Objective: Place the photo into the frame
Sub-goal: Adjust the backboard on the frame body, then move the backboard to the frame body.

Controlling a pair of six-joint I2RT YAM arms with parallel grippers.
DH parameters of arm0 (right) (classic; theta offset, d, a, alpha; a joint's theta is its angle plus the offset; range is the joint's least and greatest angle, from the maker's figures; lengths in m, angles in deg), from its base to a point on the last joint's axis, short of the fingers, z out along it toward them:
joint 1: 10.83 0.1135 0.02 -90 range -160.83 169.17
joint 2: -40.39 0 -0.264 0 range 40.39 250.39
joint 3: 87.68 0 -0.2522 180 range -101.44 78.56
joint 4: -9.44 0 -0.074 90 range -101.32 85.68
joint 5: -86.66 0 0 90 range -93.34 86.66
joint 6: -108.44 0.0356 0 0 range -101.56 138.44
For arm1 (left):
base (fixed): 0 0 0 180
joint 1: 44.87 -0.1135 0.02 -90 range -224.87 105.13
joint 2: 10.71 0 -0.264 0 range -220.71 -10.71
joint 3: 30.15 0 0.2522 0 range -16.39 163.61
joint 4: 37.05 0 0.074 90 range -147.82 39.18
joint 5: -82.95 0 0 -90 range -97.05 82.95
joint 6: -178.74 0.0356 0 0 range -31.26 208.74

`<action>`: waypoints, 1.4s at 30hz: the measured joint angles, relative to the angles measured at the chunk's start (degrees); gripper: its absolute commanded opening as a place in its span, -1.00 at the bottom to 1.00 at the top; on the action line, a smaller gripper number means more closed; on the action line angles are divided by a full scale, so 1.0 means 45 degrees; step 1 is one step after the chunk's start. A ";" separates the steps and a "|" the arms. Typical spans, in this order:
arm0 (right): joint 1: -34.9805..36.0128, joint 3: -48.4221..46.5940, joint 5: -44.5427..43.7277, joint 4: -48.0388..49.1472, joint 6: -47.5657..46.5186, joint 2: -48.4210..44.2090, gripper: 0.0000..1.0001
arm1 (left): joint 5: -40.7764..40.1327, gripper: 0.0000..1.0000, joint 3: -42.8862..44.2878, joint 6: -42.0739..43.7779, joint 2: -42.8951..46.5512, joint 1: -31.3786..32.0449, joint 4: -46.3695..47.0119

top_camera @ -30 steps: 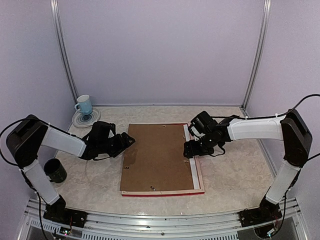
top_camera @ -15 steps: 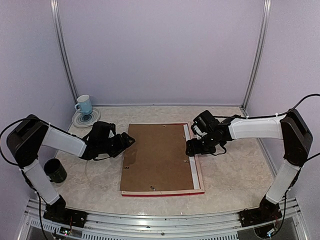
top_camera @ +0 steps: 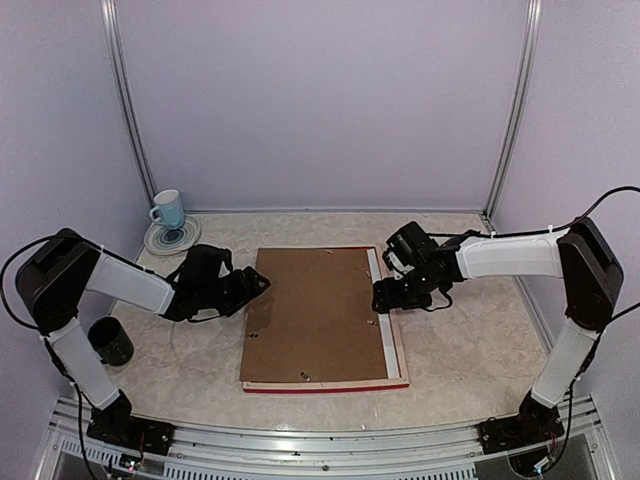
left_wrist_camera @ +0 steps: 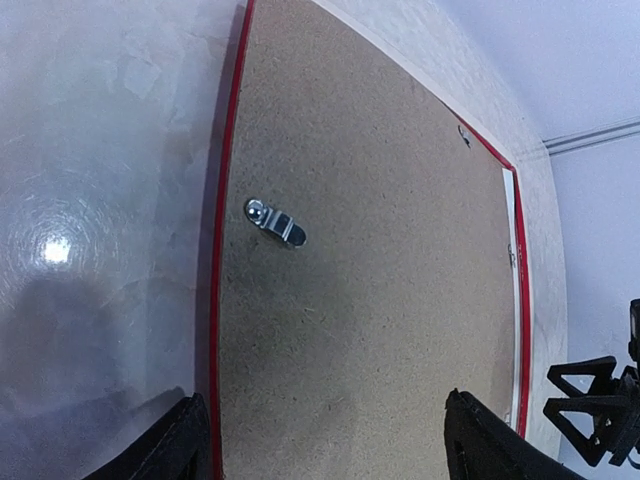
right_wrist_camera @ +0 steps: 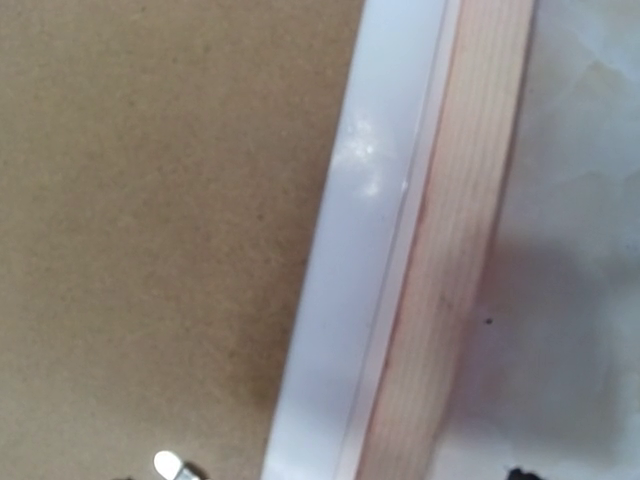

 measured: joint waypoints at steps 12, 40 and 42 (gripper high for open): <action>-0.0078 0.0049 0.0005 0.0199 0.0010 0.0398 0.60 | 0.0151 0.59 0.0219 0.0000 -0.0267 0.0194 0.0010; -0.1292 0.2045 0.2234 0.2939 0.0491 0.0034 0.60 | -0.0092 0.58 0.0316 0.0000 -0.0267 0.0602 -0.0146; -0.1326 0.2059 0.2351 0.2997 0.0525 0.0029 0.60 | -0.0117 0.58 0.0423 0.0005 -0.0267 0.0622 -0.0311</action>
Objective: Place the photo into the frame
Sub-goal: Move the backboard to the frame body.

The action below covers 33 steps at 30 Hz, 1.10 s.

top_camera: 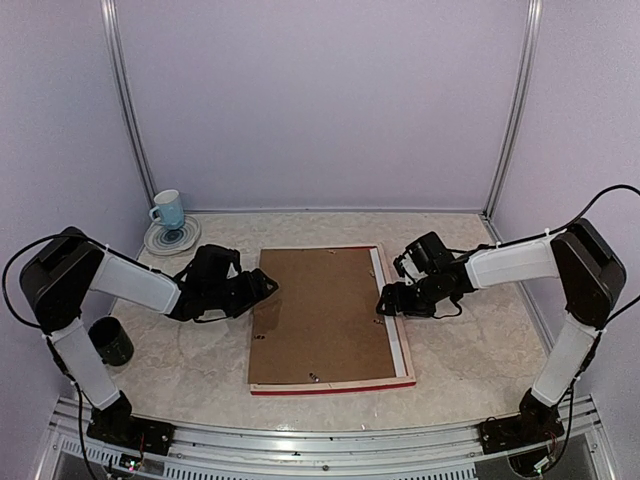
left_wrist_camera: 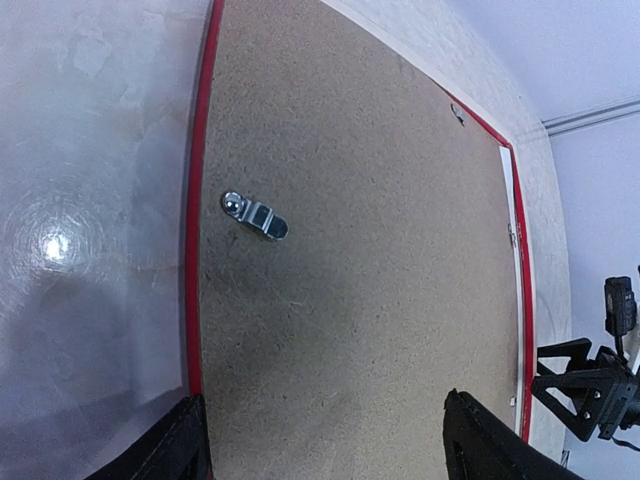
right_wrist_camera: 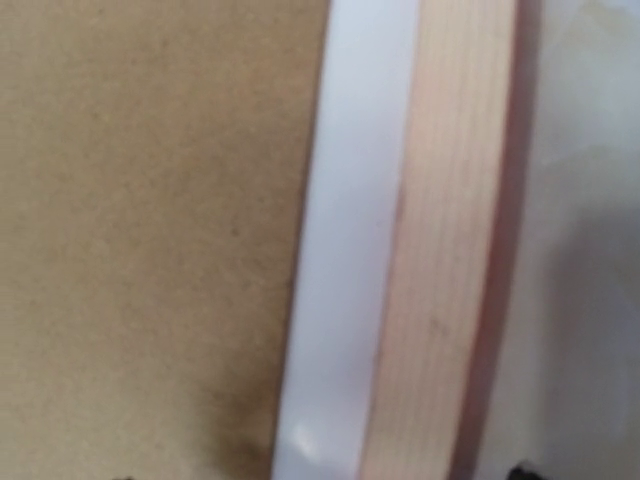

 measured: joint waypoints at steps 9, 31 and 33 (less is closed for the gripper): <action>-0.0010 0.0083 0.0214 0.0233 0.0049 0.0000 0.60 | -0.0209 0.58 0.0248 0.0228 0.0015 0.0238 -0.0393; -0.0010 0.0121 0.0408 0.0325 0.0068 0.0000 0.60 | -0.0588 0.58 0.0656 0.0486 0.0355 0.0495 -0.0913; -0.0010 0.0131 0.0418 0.0345 0.0078 0.0000 0.60 | -0.0578 0.58 0.0743 0.0486 0.0350 0.0539 -0.0908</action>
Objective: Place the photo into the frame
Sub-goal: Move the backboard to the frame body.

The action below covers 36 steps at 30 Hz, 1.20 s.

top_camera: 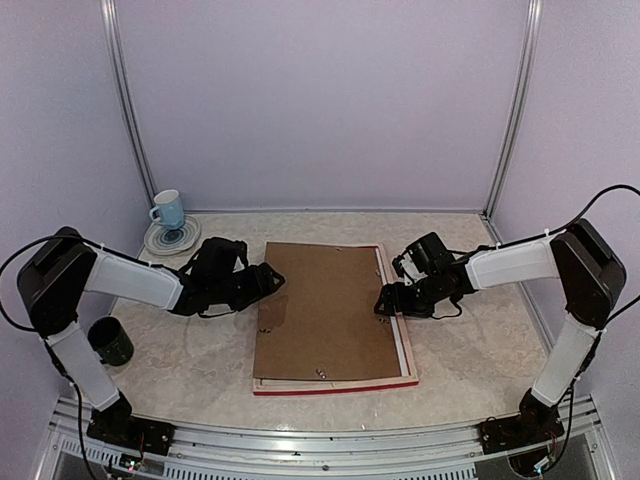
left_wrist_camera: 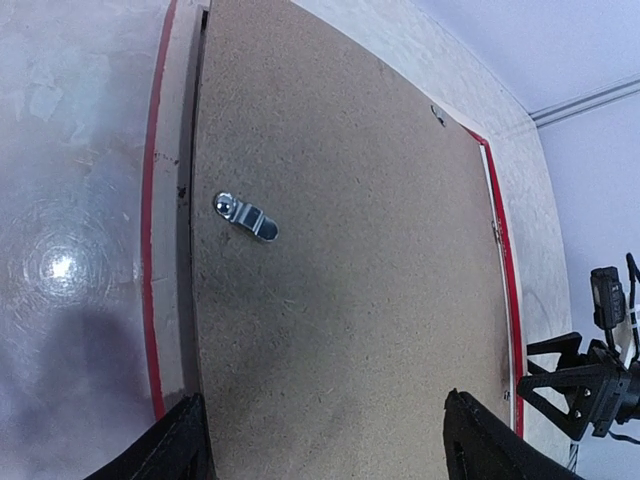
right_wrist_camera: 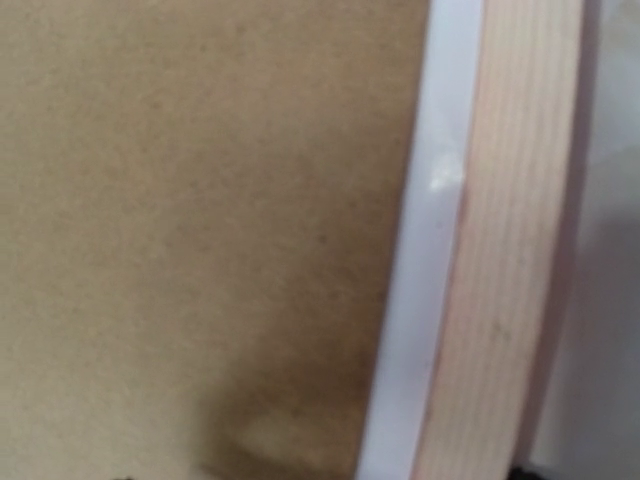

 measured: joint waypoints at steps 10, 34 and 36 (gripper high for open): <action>0.0000 0.0073 0.0015 0.0185 0.0068 -0.0010 0.60 | 0.0049 0.58 0.0146 0.0039 -0.0228 0.0194 -0.0034; -0.0005 0.0141 0.0049 0.0287 0.0068 -0.0034 0.60 | -0.0039 0.66 0.0699 0.0321 -0.0704 0.0442 -0.0758; -0.0005 0.0141 0.0049 0.0282 0.0068 -0.0034 0.60 | -0.0049 0.75 0.0787 0.0379 -0.0704 0.0452 -0.0913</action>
